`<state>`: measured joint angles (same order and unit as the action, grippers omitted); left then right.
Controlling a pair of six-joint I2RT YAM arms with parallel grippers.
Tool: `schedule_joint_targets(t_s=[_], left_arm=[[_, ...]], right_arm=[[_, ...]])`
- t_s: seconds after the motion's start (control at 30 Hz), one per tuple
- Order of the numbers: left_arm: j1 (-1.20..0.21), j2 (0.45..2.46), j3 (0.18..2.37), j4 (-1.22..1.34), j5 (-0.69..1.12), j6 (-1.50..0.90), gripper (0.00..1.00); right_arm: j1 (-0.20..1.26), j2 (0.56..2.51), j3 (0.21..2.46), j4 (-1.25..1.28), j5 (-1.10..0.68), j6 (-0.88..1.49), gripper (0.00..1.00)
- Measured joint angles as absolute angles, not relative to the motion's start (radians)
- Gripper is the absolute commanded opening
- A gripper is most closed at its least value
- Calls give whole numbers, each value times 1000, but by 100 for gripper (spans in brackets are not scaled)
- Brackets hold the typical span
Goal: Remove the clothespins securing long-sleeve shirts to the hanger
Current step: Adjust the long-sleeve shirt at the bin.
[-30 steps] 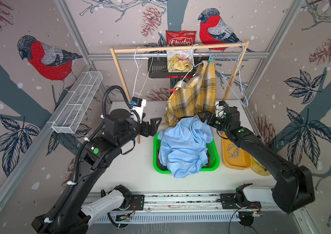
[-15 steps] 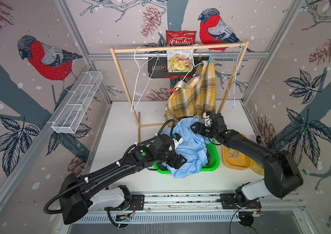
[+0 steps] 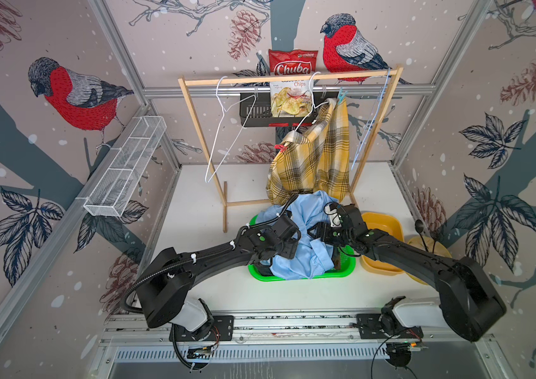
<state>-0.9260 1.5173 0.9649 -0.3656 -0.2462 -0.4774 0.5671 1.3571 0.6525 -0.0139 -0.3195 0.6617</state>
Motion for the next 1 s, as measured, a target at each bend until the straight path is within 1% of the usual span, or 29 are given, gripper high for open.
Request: schedule_joint_targets(t_s=[0.2, 0.23, 0.33, 0.4, 0.47, 0.57, 0.67, 0.7, 0.73, 0.83, 0.93, 1.0], left_arm=[[-926, 1595, 868, -260, -345, -553, 82], [-926, 1603, 852, -238, -352, -564, 82], [-926, 1618, 812, -168, -371, -591, 84], [-926, 1626, 793, -133, -381, -602, 84], [-926, 1630, 781, -109, -390, -606, 84], [-927, 1623, 760, -80, -405, -609, 84], [-927, 1610, 737, -59, -419, -609, 85], [-927, 1605, 728, -52, -422, -609, 85], [-926, 1601, 722, -48, -424, -609, 85], [-926, 1586, 702, -34, -428, -602, 85], [-929, 1575, 694, -35, -430, -600, 85], [-933, 1573, 694, -36, -435, -594, 86]], right_arm=[[575, 1427, 577, 59, -319, 686, 67], [576, 1430, 567, 78, -318, 692, 67], [577, 1418, 559, 96, -302, 710, 72], [577, 1386, 572, 70, -286, 710, 73], [570, 1318, 599, 20, -253, 709, 79], [530, 1151, 647, -35, -206, 689, 88], [448, 1037, 716, -76, -187, 653, 93], [413, 1025, 750, -92, -187, 642, 97], [387, 1023, 775, -102, -186, 627, 100], [339, 1062, 835, -119, -192, 577, 100], [320, 1179, 865, -88, -220, 536, 100], [308, 1296, 894, -84, -257, 519, 100]])
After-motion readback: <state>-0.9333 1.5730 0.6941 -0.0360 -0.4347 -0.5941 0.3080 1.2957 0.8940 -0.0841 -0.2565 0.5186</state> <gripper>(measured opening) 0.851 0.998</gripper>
